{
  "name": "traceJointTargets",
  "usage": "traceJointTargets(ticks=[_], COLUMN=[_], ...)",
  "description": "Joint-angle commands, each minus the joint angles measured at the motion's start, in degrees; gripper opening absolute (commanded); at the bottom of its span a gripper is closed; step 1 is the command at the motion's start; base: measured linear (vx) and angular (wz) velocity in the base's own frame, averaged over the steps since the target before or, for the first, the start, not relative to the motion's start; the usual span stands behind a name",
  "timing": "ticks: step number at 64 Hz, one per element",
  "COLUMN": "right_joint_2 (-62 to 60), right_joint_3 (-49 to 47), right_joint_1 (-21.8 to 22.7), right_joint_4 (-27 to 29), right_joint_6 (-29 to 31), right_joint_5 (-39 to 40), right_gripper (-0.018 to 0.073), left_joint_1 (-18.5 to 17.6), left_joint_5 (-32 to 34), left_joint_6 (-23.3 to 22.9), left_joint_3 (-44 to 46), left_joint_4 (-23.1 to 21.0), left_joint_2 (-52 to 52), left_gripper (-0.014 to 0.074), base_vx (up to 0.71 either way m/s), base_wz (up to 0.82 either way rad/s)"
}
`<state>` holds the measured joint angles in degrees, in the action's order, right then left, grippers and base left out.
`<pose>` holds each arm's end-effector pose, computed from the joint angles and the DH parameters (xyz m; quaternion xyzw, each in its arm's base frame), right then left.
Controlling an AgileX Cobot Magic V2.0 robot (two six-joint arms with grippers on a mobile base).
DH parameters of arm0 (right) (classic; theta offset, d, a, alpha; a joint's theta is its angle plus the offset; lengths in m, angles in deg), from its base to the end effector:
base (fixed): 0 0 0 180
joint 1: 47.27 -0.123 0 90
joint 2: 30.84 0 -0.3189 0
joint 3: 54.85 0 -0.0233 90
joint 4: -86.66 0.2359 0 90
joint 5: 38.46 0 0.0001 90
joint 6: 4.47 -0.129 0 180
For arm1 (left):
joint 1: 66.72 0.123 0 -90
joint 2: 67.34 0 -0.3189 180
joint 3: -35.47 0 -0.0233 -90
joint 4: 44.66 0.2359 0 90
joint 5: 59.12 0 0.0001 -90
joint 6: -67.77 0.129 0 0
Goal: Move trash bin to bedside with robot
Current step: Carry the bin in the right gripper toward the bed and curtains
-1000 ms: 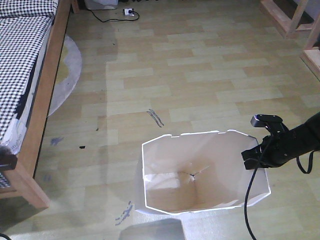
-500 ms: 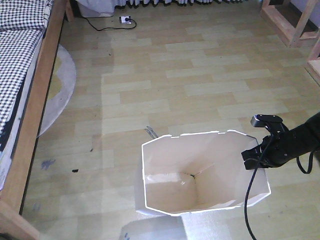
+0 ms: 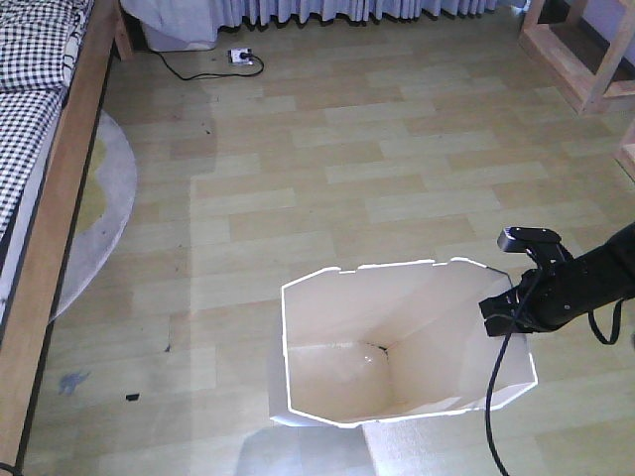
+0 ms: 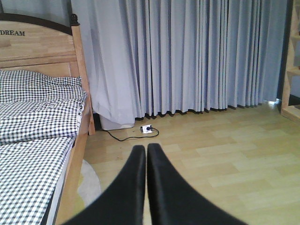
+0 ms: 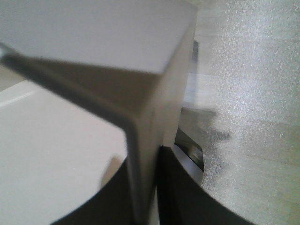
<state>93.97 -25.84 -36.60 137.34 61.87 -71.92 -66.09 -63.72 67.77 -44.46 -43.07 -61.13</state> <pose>0.3188 -0.0040 0.0670 -0.0928 0.9710 0.2023 0.0876 0.0457 0.0008 0.1949 0.0051 0.7116 0.0144 0.7024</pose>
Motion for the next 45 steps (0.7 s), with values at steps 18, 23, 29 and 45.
traceJointTargets(ticks=[18,23,29,45], right_joint_2=[-3.7,-3.7,-3.7,-3.7], right_joint_3=[-1.2,-1.2,-1.2,-1.2], right_joint_1=[0.2,0.2,0.2,0.2], right_joint_4=[5.6,5.6,5.6,5.6], right_joint_6=[-0.2,-0.2,-0.2,-0.2], right_joint_5=[-7.9,-7.9,-7.9,-7.9], right_gripper=[-0.0003,-0.0003,-0.0003,-0.0003], left_joint_1=[-0.4,-0.4,-0.4,-0.4], left_joint_5=[4.3,4.3,4.3,4.3], left_joint_6=[-0.8,-0.8,-0.8,-0.8], left_joint_3=[-0.7,-0.7,-0.7,-0.7], left_joint_4=[-0.5,-0.5,-0.5,-0.5], left_joint_2=[-0.8,-0.8,-0.8,-0.8], left_gripper=[-0.0006,-0.0006,-0.0006,-0.0006], base_vx=[0.3,0.27,0.25,0.2], base_wz=[0.03,0.08,0.1,0.1])
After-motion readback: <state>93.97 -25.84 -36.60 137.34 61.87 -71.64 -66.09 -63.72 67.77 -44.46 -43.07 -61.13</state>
